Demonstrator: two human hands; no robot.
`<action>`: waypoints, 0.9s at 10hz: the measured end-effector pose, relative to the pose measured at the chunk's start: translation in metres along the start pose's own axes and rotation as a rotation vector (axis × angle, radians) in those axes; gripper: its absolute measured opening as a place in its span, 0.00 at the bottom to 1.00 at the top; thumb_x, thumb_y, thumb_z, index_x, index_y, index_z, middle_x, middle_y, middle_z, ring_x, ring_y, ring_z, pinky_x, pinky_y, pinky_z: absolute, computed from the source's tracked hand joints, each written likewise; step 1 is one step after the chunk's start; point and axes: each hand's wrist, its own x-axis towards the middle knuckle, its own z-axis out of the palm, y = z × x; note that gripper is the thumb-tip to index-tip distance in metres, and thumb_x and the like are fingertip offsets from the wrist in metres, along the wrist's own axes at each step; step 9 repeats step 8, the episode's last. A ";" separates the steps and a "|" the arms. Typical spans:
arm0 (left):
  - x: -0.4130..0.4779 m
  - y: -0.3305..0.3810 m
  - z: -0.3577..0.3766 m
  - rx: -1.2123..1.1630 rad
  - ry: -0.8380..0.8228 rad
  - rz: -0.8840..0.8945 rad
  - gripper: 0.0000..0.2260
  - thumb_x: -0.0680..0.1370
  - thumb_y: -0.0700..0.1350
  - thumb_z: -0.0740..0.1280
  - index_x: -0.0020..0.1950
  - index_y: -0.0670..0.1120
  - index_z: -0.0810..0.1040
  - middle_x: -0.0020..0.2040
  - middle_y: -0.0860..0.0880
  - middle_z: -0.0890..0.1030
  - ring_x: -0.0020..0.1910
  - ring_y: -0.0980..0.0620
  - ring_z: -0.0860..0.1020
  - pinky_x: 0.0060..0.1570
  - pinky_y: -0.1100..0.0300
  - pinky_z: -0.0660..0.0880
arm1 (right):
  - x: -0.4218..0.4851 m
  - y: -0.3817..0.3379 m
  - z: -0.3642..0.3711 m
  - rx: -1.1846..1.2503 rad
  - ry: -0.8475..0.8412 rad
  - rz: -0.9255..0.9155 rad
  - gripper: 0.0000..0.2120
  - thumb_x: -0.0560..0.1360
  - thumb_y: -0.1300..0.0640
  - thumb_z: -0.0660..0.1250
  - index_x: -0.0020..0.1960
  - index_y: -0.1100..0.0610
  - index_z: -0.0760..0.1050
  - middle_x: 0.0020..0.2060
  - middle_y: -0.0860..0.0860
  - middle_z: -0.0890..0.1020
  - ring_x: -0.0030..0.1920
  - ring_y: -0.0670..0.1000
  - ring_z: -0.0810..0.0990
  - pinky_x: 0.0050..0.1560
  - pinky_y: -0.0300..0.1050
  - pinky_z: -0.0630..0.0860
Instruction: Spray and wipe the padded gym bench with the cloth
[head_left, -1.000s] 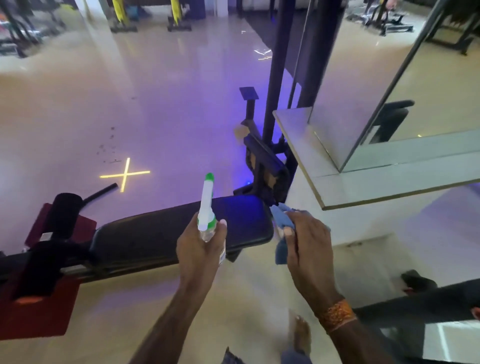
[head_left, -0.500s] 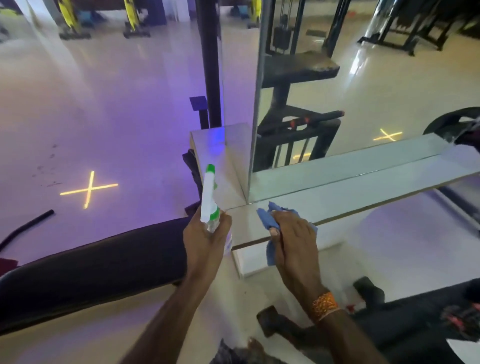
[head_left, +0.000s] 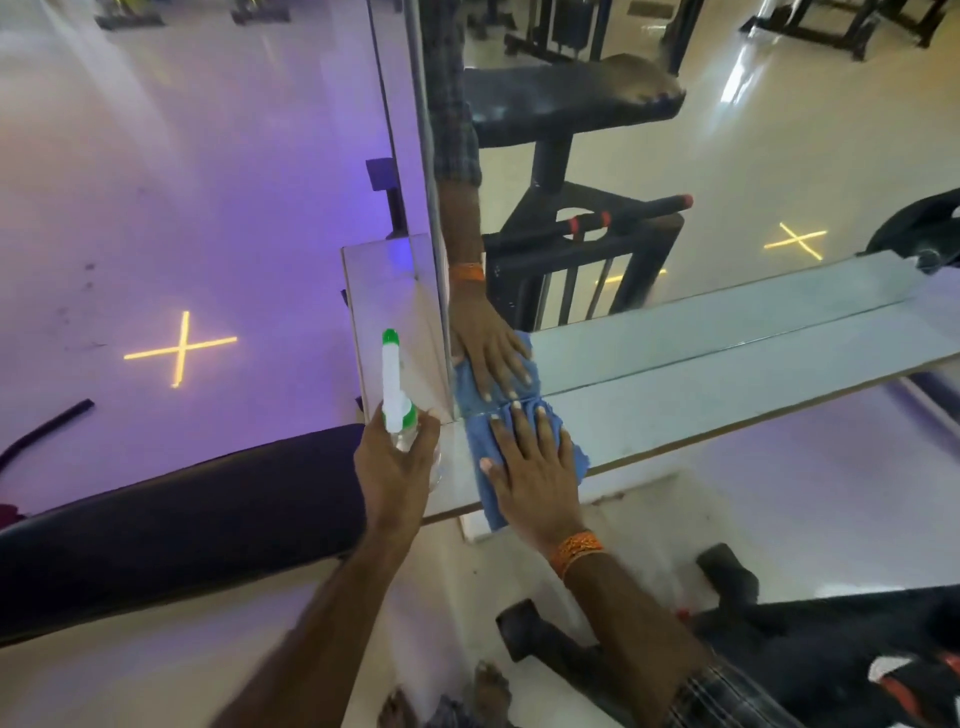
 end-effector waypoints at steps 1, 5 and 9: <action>0.002 0.007 0.008 -0.016 -0.010 0.029 0.14 0.76 0.53 0.74 0.46 0.74 0.75 0.43 0.68 0.81 0.42 0.66 0.80 0.38 0.69 0.74 | 0.000 -0.002 -0.001 -0.044 0.005 0.010 0.32 0.84 0.37 0.40 0.83 0.50 0.56 0.82 0.57 0.59 0.83 0.62 0.55 0.79 0.67 0.57; -0.004 -0.016 0.000 0.195 -0.136 0.059 0.36 0.76 0.54 0.75 0.78 0.47 0.63 0.72 0.47 0.73 0.71 0.46 0.72 0.68 0.42 0.75 | -0.002 -0.004 -0.009 -0.057 -0.067 0.007 0.34 0.82 0.35 0.35 0.85 0.46 0.45 0.85 0.53 0.48 0.84 0.58 0.42 0.81 0.66 0.43; -0.035 -0.038 -0.060 0.640 -0.169 0.255 0.32 0.80 0.61 0.67 0.77 0.43 0.66 0.75 0.43 0.72 0.75 0.43 0.70 0.74 0.42 0.67 | -0.040 -0.039 -0.020 0.129 0.203 0.011 0.30 0.84 0.39 0.50 0.80 0.55 0.66 0.78 0.55 0.69 0.81 0.58 0.62 0.82 0.61 0.48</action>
